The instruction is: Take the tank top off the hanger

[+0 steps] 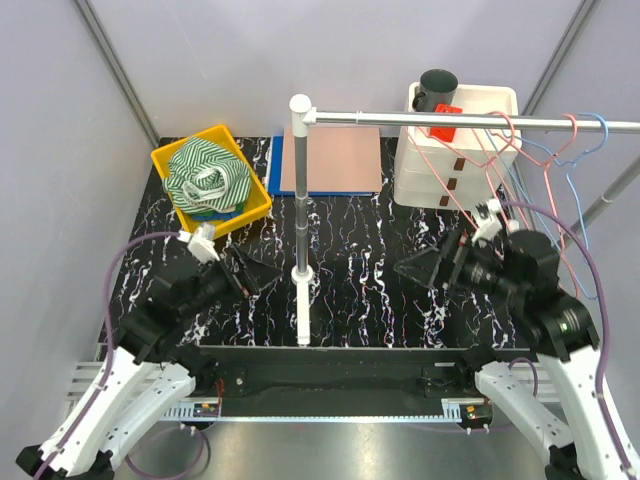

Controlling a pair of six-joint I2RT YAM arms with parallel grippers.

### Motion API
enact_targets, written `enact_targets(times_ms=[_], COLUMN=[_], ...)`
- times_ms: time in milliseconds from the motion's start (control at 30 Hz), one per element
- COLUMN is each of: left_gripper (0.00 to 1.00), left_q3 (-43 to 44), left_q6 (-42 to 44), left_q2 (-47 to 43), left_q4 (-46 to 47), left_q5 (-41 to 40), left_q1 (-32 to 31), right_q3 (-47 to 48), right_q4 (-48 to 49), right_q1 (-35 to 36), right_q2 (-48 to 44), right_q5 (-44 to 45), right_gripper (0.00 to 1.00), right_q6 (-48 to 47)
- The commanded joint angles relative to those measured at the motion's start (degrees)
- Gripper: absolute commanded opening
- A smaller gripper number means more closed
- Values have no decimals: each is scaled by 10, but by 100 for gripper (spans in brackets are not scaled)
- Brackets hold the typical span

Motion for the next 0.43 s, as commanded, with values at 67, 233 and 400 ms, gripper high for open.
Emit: enact_targets(times_ms=[67,233,400], left_gripper=[98,99,99], left_q3=[-119,-164,-210], left_q6=[-88,-94,-112], left_q2=[-90,-128,-142], left_q4=[129,149,188], left_q5=[126,158,186], left_q1=[-8,-8,-8], right_q3=[-94,-165,-225], right_q4=[-5,-50,-25], right_q1=[2,2,3], right_q2=[-154,-223,-316], right_q5=[62,113,136], right_gripper=[100,100,100], right_q6=[104,180,242])
